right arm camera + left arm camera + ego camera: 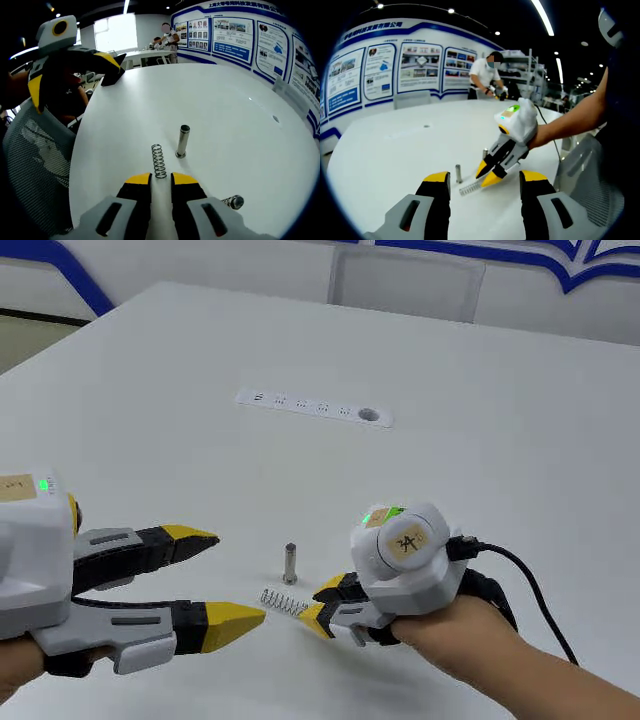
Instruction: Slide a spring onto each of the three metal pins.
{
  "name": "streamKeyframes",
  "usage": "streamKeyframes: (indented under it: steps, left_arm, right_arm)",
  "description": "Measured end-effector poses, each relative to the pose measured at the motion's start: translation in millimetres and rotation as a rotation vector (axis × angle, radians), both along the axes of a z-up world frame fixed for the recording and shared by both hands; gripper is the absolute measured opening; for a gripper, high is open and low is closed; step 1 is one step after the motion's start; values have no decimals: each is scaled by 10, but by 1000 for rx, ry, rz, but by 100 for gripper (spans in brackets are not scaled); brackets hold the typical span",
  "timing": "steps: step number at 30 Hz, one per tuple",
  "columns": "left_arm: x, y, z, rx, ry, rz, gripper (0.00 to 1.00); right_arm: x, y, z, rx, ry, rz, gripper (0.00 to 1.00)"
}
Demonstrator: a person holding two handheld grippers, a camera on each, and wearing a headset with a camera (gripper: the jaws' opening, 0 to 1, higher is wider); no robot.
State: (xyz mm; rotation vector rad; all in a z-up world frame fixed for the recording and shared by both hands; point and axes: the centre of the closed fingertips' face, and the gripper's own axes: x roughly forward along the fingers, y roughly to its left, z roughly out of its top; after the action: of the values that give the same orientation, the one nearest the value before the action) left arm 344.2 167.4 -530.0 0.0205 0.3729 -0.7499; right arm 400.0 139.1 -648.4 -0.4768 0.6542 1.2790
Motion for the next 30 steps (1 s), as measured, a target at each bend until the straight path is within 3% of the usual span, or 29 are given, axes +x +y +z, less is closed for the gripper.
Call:
streamKeyframes:
  steps: [15,21,30]
  left_arm:
    - [-5,21,-32,0,11,3,56]
    - [-7,-1,-52,3,18,-5,55]
    - [-25,-45,-110,10,31,-25,54]
  right_arm:
    - [-24,69,-127,-47,0,49,13]
    - [-34,56,-109,-44,8,47,12]
    - [-137,-57,34,-56,-3,72,11]
